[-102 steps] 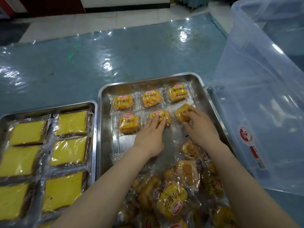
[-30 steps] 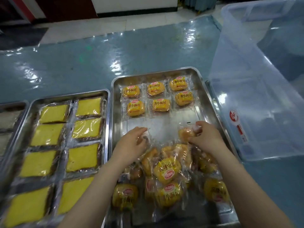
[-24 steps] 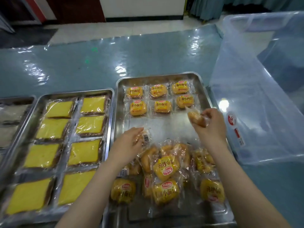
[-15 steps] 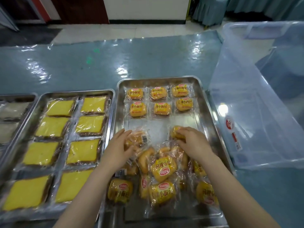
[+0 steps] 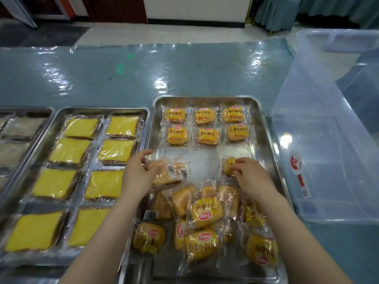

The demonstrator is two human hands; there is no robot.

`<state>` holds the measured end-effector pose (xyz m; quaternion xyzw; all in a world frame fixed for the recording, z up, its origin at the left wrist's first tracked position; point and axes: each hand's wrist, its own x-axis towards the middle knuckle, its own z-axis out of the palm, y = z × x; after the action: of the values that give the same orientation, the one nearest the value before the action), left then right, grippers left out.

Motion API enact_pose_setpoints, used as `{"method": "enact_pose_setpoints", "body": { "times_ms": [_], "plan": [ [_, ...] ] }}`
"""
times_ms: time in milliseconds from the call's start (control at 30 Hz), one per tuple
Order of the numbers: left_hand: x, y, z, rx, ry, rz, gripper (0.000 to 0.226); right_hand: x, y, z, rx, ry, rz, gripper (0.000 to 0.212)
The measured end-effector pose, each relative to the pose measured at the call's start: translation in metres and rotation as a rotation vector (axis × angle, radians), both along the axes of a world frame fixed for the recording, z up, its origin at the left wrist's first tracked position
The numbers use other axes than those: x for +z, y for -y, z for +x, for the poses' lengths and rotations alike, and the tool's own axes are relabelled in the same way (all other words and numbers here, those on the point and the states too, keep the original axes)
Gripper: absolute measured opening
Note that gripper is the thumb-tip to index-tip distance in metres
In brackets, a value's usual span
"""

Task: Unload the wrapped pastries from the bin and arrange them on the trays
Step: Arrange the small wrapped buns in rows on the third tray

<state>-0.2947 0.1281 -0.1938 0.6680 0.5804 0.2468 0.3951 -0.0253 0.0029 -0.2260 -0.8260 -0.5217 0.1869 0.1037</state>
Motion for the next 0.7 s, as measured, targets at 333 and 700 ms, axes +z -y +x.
{"method": "enact_pose_setpoints", "body": {
  "times_ms": [333,700],
  "plan": [
    [-0.007,-0.018,0.063,-0.098,0.013,-0.125,0.023,0.003,-0.01,0.009,-0.174,-0.075,0.081,0.05],
    [-0.042,-0.018,0.094,-0.348,-0.304,-0.153,0.065,-0.014,-0.011,0.019,-0.17,0.019,0.159,0.076]
  ]
}}
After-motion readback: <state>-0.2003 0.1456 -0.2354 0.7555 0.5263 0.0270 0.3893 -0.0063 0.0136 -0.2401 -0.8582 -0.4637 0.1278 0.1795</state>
